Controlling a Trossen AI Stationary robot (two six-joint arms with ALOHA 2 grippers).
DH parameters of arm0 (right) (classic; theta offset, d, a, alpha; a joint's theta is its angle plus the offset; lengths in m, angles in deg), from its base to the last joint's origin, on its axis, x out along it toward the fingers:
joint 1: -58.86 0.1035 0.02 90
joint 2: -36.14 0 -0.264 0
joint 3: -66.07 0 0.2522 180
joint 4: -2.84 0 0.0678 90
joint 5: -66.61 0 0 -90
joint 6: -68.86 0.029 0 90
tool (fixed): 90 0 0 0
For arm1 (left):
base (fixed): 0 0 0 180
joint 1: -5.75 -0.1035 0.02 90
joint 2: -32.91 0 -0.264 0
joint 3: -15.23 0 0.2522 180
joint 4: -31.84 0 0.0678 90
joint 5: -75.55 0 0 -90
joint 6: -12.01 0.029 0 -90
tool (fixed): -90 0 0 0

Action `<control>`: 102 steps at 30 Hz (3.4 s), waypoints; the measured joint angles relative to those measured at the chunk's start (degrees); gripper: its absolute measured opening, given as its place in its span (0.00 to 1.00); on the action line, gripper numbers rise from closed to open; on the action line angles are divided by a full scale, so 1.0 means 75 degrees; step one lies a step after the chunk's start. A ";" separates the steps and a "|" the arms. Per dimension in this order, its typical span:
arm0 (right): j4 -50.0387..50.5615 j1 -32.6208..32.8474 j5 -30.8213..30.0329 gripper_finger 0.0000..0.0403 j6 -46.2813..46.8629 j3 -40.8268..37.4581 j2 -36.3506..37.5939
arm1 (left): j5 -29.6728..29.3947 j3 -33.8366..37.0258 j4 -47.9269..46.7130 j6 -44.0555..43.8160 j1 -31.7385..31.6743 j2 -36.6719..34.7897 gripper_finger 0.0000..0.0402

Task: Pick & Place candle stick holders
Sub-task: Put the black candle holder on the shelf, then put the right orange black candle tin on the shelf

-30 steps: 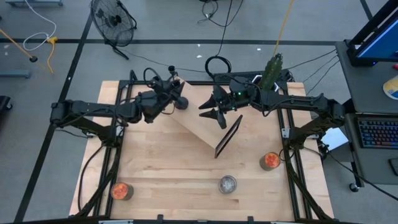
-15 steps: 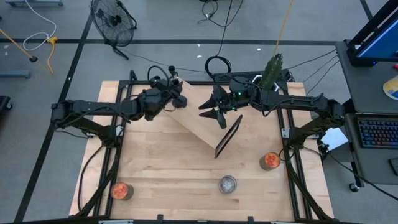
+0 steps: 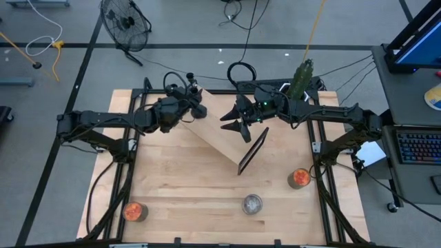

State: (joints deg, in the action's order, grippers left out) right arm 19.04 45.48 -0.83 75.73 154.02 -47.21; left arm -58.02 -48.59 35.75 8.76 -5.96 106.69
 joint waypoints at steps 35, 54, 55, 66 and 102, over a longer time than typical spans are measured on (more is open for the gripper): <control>0.0000 0.0000 0.0006 0.39 0.0055 0.0000 0.0000 | -0.0239 -0.0006 0.1327 0.0835 0.0029 -0.0117 0.53; 0.0153 0.0000 0.0026 0.39 -0.0070 0.0000 0.0048 | -0.0190 -0.0890 0.2943 0.2952 0.1818 -0.1237 0.53; 0.0298 0.0000 0.0029 0.39 -0.0128 0.0000 0.0092 | -0.0475 -0.0996 0.2527 0.2991 0.2078 -0.1309 0.53; 0.2685 0.0220 0.0026 0.34 -0.0986 0.0006 0.1291 | -0.4752 -0.1408 -0.0523 0.1030 0.5197 -0.1443 0.53; 0.7290 0.3203 -0.0855 0.09 0.2965 -0.2475 0.5517 | -0.3263 -0.1396 -0.6805 -0.8369 0.7046 -0.0262 0.53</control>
State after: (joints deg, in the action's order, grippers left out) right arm 73.71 69.50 -7.24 97.97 135.46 -5.83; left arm -82.49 -59.06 -15.29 -54.01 46.88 104.72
